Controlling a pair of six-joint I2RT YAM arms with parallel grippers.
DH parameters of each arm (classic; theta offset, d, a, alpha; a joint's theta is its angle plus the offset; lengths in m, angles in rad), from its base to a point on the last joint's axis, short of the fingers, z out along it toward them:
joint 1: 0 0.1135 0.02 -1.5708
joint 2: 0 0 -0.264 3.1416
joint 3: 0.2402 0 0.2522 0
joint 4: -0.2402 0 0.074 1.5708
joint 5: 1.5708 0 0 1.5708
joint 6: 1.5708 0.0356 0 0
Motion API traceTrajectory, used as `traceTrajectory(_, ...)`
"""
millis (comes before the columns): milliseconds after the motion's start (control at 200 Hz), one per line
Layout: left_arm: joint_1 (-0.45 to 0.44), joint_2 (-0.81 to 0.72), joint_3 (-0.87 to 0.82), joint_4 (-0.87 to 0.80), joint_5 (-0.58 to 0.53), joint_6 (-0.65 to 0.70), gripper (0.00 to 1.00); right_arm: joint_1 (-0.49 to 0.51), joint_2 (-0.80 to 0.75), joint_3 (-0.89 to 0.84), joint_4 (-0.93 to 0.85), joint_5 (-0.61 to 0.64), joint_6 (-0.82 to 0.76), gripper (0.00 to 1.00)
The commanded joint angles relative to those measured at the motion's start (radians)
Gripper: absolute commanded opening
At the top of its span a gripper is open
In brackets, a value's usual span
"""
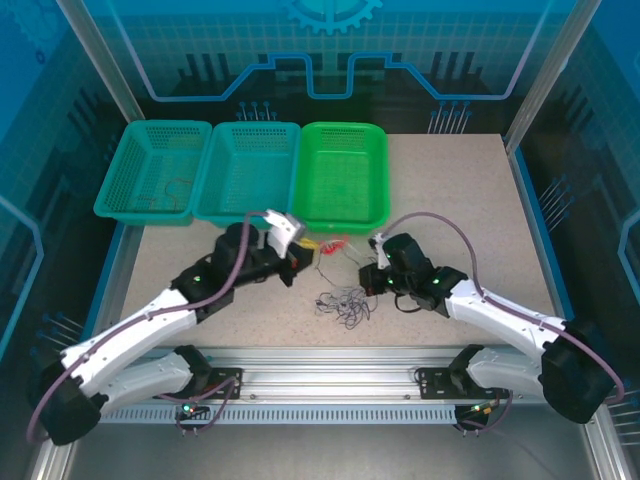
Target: Untangle the cables
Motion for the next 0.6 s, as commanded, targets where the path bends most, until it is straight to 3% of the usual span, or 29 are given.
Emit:
traceTrajectory(0,0.081,-0.1,0.019,0.006,-0.069,-0.121,0.0,-0.106,-0.042,-0.1,-0.061,0.129,0.136,0.0)
traceTrajectory(145,0.102,-0.137,0.014,-0.057,-0.101,-0.086,0.0,-0.204,-0.161,-0.174,-0.083,0.068,0.152,0.0)
traceTrajectory(310,0.101,-0.138,-0.005,-0.071,-0.137,-0.094,0.0,-0.204,-0.293,-0.142,-0.161,0.03,0.11,0.03)
traceTrajectory(415,0.111,-0.131,0.017,-0.102,-0.239,-0.121,0.0,-0.201,-0.334,-0.105,-0.183,-0.039,0.091,0.02)
traceTrajectory(505,0.184,-0.099,0.085,-0.177,-0.318,-0.145,0.0,-0.182,-0.351,-0.075,-0.184,-0.08,0.086,0.0)
traceTrajectory(595,0.334,-0.053,0.15,-0.191,-0.333,-0.152,0.0,-0.131,-0.377,-0.05,-0.175,-0.097,0.067,0.0)
